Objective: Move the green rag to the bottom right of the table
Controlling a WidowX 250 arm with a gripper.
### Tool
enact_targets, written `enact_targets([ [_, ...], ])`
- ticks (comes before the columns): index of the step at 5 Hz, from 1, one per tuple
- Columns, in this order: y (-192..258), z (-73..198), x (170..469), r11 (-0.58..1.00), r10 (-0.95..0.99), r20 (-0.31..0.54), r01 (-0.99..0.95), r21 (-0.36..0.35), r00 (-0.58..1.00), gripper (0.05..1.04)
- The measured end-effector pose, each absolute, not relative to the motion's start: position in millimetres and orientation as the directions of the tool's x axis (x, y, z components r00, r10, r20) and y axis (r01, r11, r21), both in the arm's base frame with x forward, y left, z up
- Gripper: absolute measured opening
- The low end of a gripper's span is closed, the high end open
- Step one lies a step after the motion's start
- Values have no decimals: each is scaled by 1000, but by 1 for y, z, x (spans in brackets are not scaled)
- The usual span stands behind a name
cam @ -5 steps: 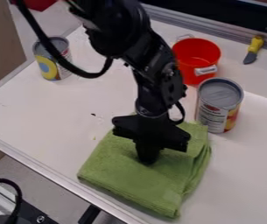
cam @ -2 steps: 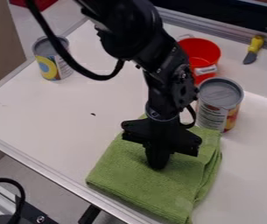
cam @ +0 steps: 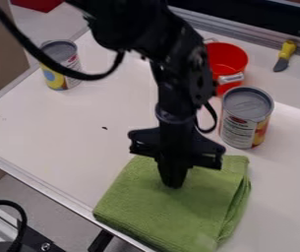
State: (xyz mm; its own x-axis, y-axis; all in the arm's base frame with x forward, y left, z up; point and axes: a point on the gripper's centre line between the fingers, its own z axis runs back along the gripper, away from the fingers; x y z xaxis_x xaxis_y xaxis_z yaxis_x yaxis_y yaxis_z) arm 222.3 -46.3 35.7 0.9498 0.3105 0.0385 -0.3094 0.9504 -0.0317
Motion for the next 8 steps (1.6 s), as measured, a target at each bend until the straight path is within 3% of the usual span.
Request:
enact_targets([
  [1, -43, 56, 226, 929, 370, 59, -367, -54, 927, 212],
  [2, -31, 68, 231, 912, 409, 101, -406, -52, 907, 456],
  [3, -17, 77, 239, 893, 449, 92, -444, -73, 889, 754],
  [4, -6, 87, 245, 873, 486, 81, -479, -92, 870, 986],
  [6, 32, 74, 274, 855, 517, 199, -512, -78, 833, 999],
  [7, 49, 66, 283, 886, 454, 248, -463, -27, 855, 999],
  [8, 74, 63, 297, 887, 420, 287, -456, 69, 861, 999],
])
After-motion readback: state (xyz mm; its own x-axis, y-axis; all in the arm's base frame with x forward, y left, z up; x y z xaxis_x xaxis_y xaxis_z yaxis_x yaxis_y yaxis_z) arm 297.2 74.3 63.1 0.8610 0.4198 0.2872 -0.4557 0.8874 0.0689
